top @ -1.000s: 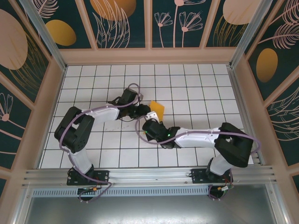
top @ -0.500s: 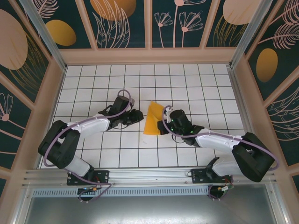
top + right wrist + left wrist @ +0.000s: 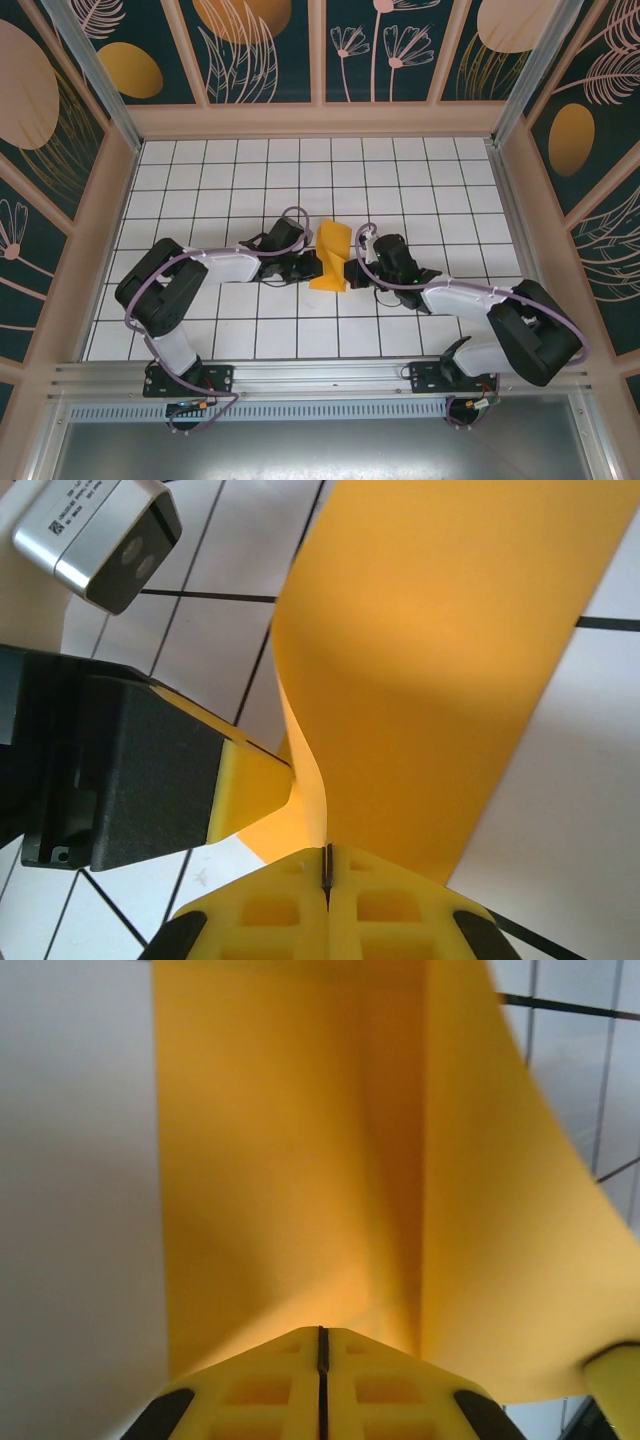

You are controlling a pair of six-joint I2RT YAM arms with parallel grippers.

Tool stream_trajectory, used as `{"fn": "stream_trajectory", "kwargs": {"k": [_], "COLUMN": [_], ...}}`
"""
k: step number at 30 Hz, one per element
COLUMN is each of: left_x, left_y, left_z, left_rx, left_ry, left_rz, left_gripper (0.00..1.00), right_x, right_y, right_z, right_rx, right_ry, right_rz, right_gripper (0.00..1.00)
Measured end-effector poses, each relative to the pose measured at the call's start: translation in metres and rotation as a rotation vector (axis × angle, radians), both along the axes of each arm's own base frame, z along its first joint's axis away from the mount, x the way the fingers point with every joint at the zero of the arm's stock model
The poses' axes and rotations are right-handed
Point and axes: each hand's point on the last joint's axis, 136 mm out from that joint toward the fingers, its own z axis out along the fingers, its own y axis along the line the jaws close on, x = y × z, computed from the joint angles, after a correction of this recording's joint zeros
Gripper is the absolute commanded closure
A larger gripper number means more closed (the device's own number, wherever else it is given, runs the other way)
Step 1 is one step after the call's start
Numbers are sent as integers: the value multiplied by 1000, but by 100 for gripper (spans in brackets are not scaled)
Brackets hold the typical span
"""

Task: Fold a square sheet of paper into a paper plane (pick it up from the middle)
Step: Fold the triangle a second time at the center of the table.

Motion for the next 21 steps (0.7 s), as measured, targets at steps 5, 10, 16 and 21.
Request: {"fn": "stream_trajectory", "kwargs": {"k": [5, 10, 16, 21], "left_x": [0, 0, 0, -1], "left_y": [5, 7, 8, 6], "left_z": [-8, -11, -12, 2], "left_rx": [35, 55, 65, 34], "left_ry": [3, -5, -11, -29], "left_rz": [6, 7, 5, 0], "left_gripper": [91, 92, 91, 89], "right_x": [2, 10, 18, 17], "right_y": [0, 5, 6, 8], "right_z": [-11, -12, -11, -13], "right_rx": [-19, -21, -17, -17], "right_ry": [31, 43, 51, 66], "right_rz": [-1, 5, 4, 14], "right_gripper": [98, 97, 97, 98]}}
